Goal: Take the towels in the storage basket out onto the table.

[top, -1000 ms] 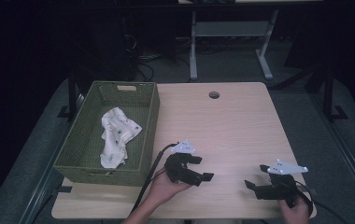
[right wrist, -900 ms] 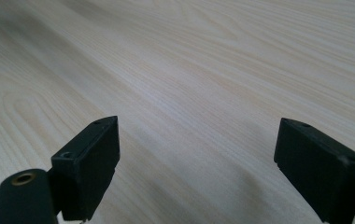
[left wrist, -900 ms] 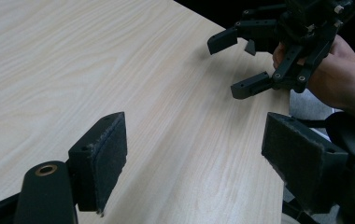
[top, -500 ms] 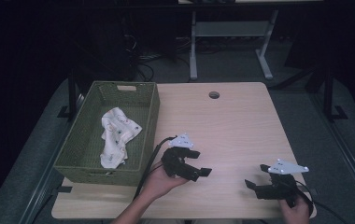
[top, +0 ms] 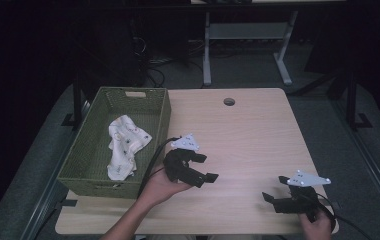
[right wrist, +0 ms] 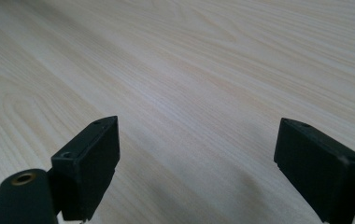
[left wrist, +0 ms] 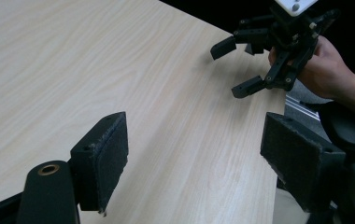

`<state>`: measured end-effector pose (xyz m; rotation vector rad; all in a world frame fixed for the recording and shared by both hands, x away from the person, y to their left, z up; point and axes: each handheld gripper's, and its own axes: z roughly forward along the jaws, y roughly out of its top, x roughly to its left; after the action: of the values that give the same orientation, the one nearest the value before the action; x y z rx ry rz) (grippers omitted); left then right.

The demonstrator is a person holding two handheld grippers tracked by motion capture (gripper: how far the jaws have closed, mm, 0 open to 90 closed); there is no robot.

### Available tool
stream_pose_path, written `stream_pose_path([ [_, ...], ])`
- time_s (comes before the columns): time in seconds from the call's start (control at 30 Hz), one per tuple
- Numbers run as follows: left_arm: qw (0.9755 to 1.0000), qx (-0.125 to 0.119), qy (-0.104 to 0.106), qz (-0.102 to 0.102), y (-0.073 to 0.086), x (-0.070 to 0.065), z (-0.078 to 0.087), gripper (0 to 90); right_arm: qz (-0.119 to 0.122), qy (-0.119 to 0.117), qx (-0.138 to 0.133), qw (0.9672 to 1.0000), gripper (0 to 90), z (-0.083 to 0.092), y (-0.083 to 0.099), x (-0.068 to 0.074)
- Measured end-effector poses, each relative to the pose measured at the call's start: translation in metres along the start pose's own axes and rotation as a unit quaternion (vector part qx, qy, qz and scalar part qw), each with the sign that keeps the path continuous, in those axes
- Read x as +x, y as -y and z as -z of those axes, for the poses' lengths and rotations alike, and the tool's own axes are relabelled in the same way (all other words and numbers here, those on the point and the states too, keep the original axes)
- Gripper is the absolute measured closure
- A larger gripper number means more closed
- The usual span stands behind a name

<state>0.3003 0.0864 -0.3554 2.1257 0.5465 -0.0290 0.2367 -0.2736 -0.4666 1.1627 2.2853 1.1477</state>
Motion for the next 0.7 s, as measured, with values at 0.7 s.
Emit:
stream_pose_path([
  [0.7,0.9997,0.007,-0.008,0.023,-0.013,0.034,0.061,24.3,0.002,0.001,0.004,1.0000,14.0,0.000,0.001,-0.001],
])
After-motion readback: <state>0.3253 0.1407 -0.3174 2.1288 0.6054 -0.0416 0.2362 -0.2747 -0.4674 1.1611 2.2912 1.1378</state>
